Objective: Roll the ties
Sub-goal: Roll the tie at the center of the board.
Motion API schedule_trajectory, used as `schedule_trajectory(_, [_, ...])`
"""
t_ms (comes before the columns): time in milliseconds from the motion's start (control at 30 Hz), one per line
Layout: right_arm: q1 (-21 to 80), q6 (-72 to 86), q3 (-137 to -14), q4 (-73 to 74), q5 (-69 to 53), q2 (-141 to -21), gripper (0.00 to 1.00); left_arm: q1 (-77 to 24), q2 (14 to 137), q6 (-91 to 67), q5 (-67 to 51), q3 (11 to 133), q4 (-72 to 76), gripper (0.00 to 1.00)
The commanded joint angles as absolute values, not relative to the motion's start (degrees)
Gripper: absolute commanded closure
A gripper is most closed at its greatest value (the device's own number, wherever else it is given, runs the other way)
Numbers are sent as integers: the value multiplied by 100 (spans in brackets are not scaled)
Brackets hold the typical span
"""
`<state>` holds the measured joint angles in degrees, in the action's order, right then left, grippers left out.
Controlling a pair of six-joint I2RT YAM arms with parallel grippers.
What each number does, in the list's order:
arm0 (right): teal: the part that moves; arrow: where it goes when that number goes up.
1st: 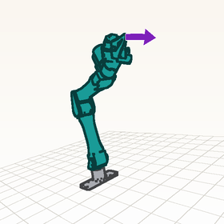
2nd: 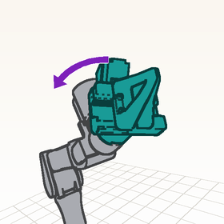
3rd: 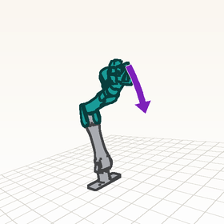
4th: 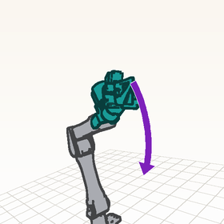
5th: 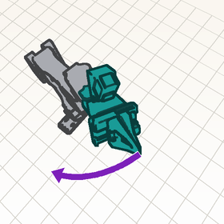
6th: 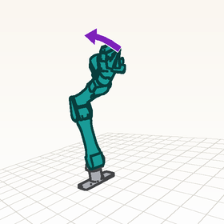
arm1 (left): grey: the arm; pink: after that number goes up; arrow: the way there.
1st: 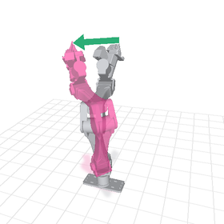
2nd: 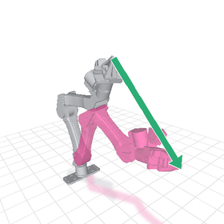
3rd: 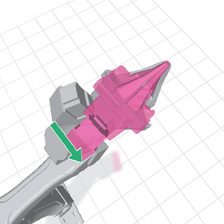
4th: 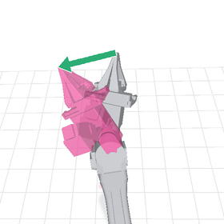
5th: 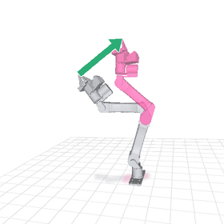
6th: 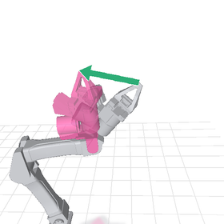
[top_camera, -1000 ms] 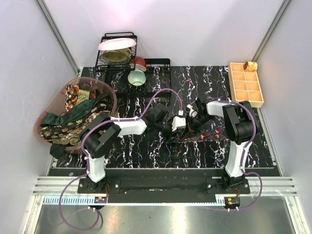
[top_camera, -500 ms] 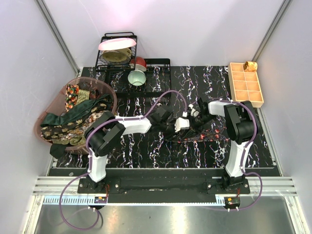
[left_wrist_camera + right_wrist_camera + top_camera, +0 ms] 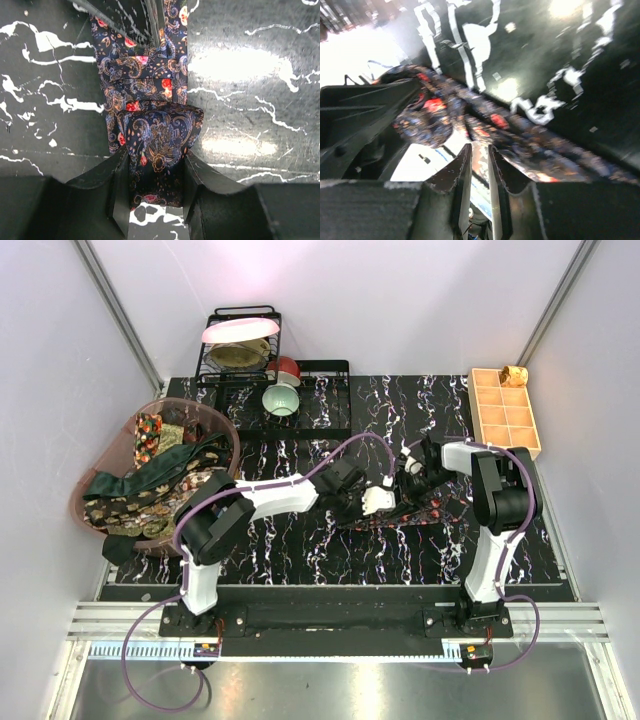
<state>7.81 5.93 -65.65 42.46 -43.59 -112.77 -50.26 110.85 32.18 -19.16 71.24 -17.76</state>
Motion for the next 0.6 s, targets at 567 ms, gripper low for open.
schedule_trajectory(567, [791,738,-6627,3929,-3322,-11804,83,-4711,10494,2267,-2048,6732,-817,74])
